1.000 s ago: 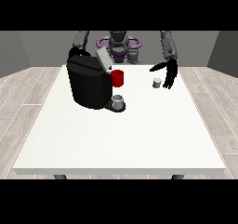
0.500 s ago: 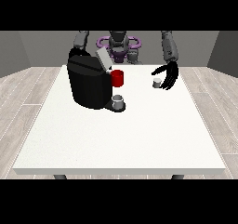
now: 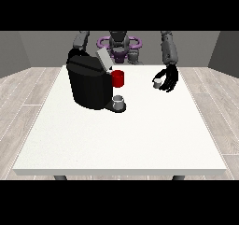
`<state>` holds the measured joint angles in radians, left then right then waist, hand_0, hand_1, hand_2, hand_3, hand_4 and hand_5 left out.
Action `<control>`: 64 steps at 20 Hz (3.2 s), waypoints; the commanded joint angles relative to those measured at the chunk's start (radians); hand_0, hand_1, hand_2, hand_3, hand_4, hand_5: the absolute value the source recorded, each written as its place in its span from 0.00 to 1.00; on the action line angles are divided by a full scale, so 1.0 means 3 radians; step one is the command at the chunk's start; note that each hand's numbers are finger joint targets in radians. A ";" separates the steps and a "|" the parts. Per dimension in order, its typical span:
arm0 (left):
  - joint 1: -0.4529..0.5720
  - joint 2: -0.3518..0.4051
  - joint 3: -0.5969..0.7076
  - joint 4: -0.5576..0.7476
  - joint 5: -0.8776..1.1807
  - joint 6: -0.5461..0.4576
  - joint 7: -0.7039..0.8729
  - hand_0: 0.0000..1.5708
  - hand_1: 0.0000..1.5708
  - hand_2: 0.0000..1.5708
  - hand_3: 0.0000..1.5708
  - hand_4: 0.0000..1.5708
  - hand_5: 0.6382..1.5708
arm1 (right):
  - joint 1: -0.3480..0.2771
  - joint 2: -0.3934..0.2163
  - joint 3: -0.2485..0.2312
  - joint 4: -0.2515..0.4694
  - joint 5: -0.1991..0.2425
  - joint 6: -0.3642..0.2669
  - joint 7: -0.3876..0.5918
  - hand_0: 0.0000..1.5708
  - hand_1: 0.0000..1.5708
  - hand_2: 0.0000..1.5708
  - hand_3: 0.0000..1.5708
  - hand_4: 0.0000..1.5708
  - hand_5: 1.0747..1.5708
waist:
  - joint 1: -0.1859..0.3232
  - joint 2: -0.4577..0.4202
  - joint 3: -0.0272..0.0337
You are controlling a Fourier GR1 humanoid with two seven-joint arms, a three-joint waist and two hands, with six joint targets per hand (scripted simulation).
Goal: Insert the coffee pod into the coffee machine and close the lid
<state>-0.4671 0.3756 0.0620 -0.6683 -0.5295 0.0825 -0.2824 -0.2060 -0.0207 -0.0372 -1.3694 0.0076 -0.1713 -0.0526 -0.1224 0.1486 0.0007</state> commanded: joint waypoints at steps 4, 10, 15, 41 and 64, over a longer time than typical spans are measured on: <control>-0.0072 0.0042 -0.0008 0.0258 -0.0226 0.0255 -0.0153 0.62 0.62 0.69 0.55 0.21 1.00 | 0.0060 -0.0019 0.0058 -0.0165 -0.0072 0.0101 0.0223 0.00 0.00 0.00 0.00 0.33 1.00 | -0.0100 -0.0079 -0.0004; -0.0094 0.0007 -0.0082 0.0401 -0.0414 0.0307 -0.0098 0.71 0.71 0.75 0.61 0.18 1.00 | 0.0127 0.0019 0.0025 -0.0037 -0.0065 0.0061 -0.0004 0.00 0.00 0.00 0.00 0.25 1.00 | -0.0052 -0.0072 -0.0004; -0.0355 0.0202 0.0016 0.0267 -0.0293 0.0053 -0.0506 0.91 0.91 0.93 0.91 0.36 1.00 | -0.0033 -0.0045 -0.0151 0.0153 -0.0167 0.0074 -0.0142 0.00 0.00 0.00 0.00 0.28 1.00 | -0.0021 0.0076 -0.0004; -0.1706 0.0369 0.0209 -0.0032 -0.0292 -0.0710 0.0270 0.65 0.65 0.77 0.78 0.32 1.00 | -0.0258 -0.0020 0.0093 0.0147 -0.0068 0.0133 -0.0035 0.00 0.00 0.00 0.00 0.32 1.00 | -0.0420 0.0017 -0.0003; -0.2388 0.0467 0.0328 0.0124 -0.0301 -0.0870 0.0499 0.83 0.83 0.84 0.78 0.32 1.00 | -0.0404 -0.0005 -0.0002 0.0001 -0.0087 0.0015 -0.0109 0.00 0.00 0.00 0.00 0.34 1.00 | -0.0589 0.0430 -0.0001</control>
<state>-1.1666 0.4868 0.1503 -0.6388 -0.6237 -0.1551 -0.1151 -0.3334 -0.0333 -0.0283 -1.3733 -0.0161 -0.1546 -0.0484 -0.3096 0.2511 0.0002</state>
